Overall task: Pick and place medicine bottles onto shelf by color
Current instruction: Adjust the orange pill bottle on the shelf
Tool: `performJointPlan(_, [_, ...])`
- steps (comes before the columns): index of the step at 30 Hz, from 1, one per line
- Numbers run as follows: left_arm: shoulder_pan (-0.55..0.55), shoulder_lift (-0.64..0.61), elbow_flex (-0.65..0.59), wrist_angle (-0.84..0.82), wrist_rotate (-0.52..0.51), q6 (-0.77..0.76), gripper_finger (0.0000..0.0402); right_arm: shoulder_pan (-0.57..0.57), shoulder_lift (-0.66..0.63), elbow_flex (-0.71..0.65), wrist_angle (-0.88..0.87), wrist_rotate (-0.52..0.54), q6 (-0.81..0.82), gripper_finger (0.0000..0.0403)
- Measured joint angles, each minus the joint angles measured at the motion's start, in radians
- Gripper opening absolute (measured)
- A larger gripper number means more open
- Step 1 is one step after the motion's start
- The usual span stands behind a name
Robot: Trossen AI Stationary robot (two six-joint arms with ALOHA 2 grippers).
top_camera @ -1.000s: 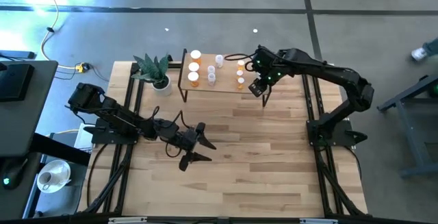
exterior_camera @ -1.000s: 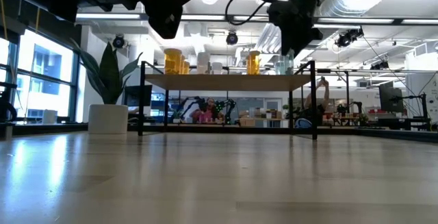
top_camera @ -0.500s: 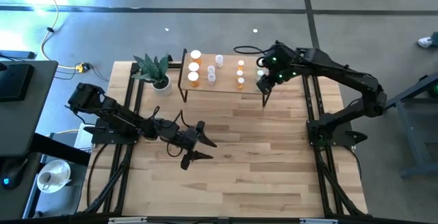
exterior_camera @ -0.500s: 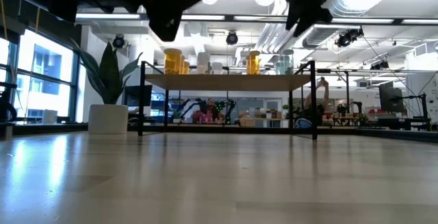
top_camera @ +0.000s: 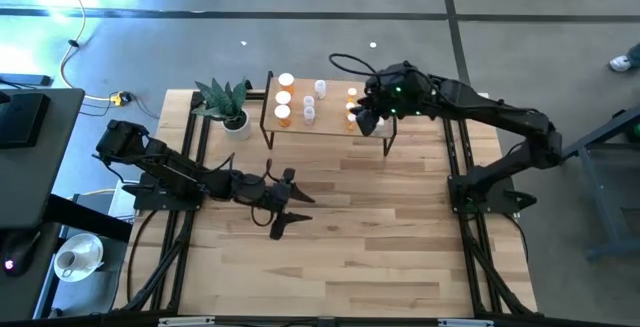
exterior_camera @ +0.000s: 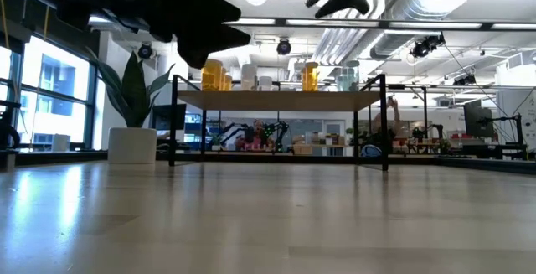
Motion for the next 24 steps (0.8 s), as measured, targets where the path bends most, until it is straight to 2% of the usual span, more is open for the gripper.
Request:
performJointPlan(6, [-0.013,0.000,0.000,-0.012,0.000,-0.068,0.0214,-0.012,0.054,0.000,-0.032,0.033,0.035,0.0167])
performJointPlan(17, [-0.091,0.000,0.000,-0.024,-0.029,-0.079,0.0214,-0.022,0.147,0.000,-0.080,0.028,0.051,0.0167])
performJointPlan(24, [-0.107,0.000,0.000,-0.028,-0.053,-0.079,0.0214,-0.022,0.172,0.000,-0.110,0.071,0.051,0.0167])
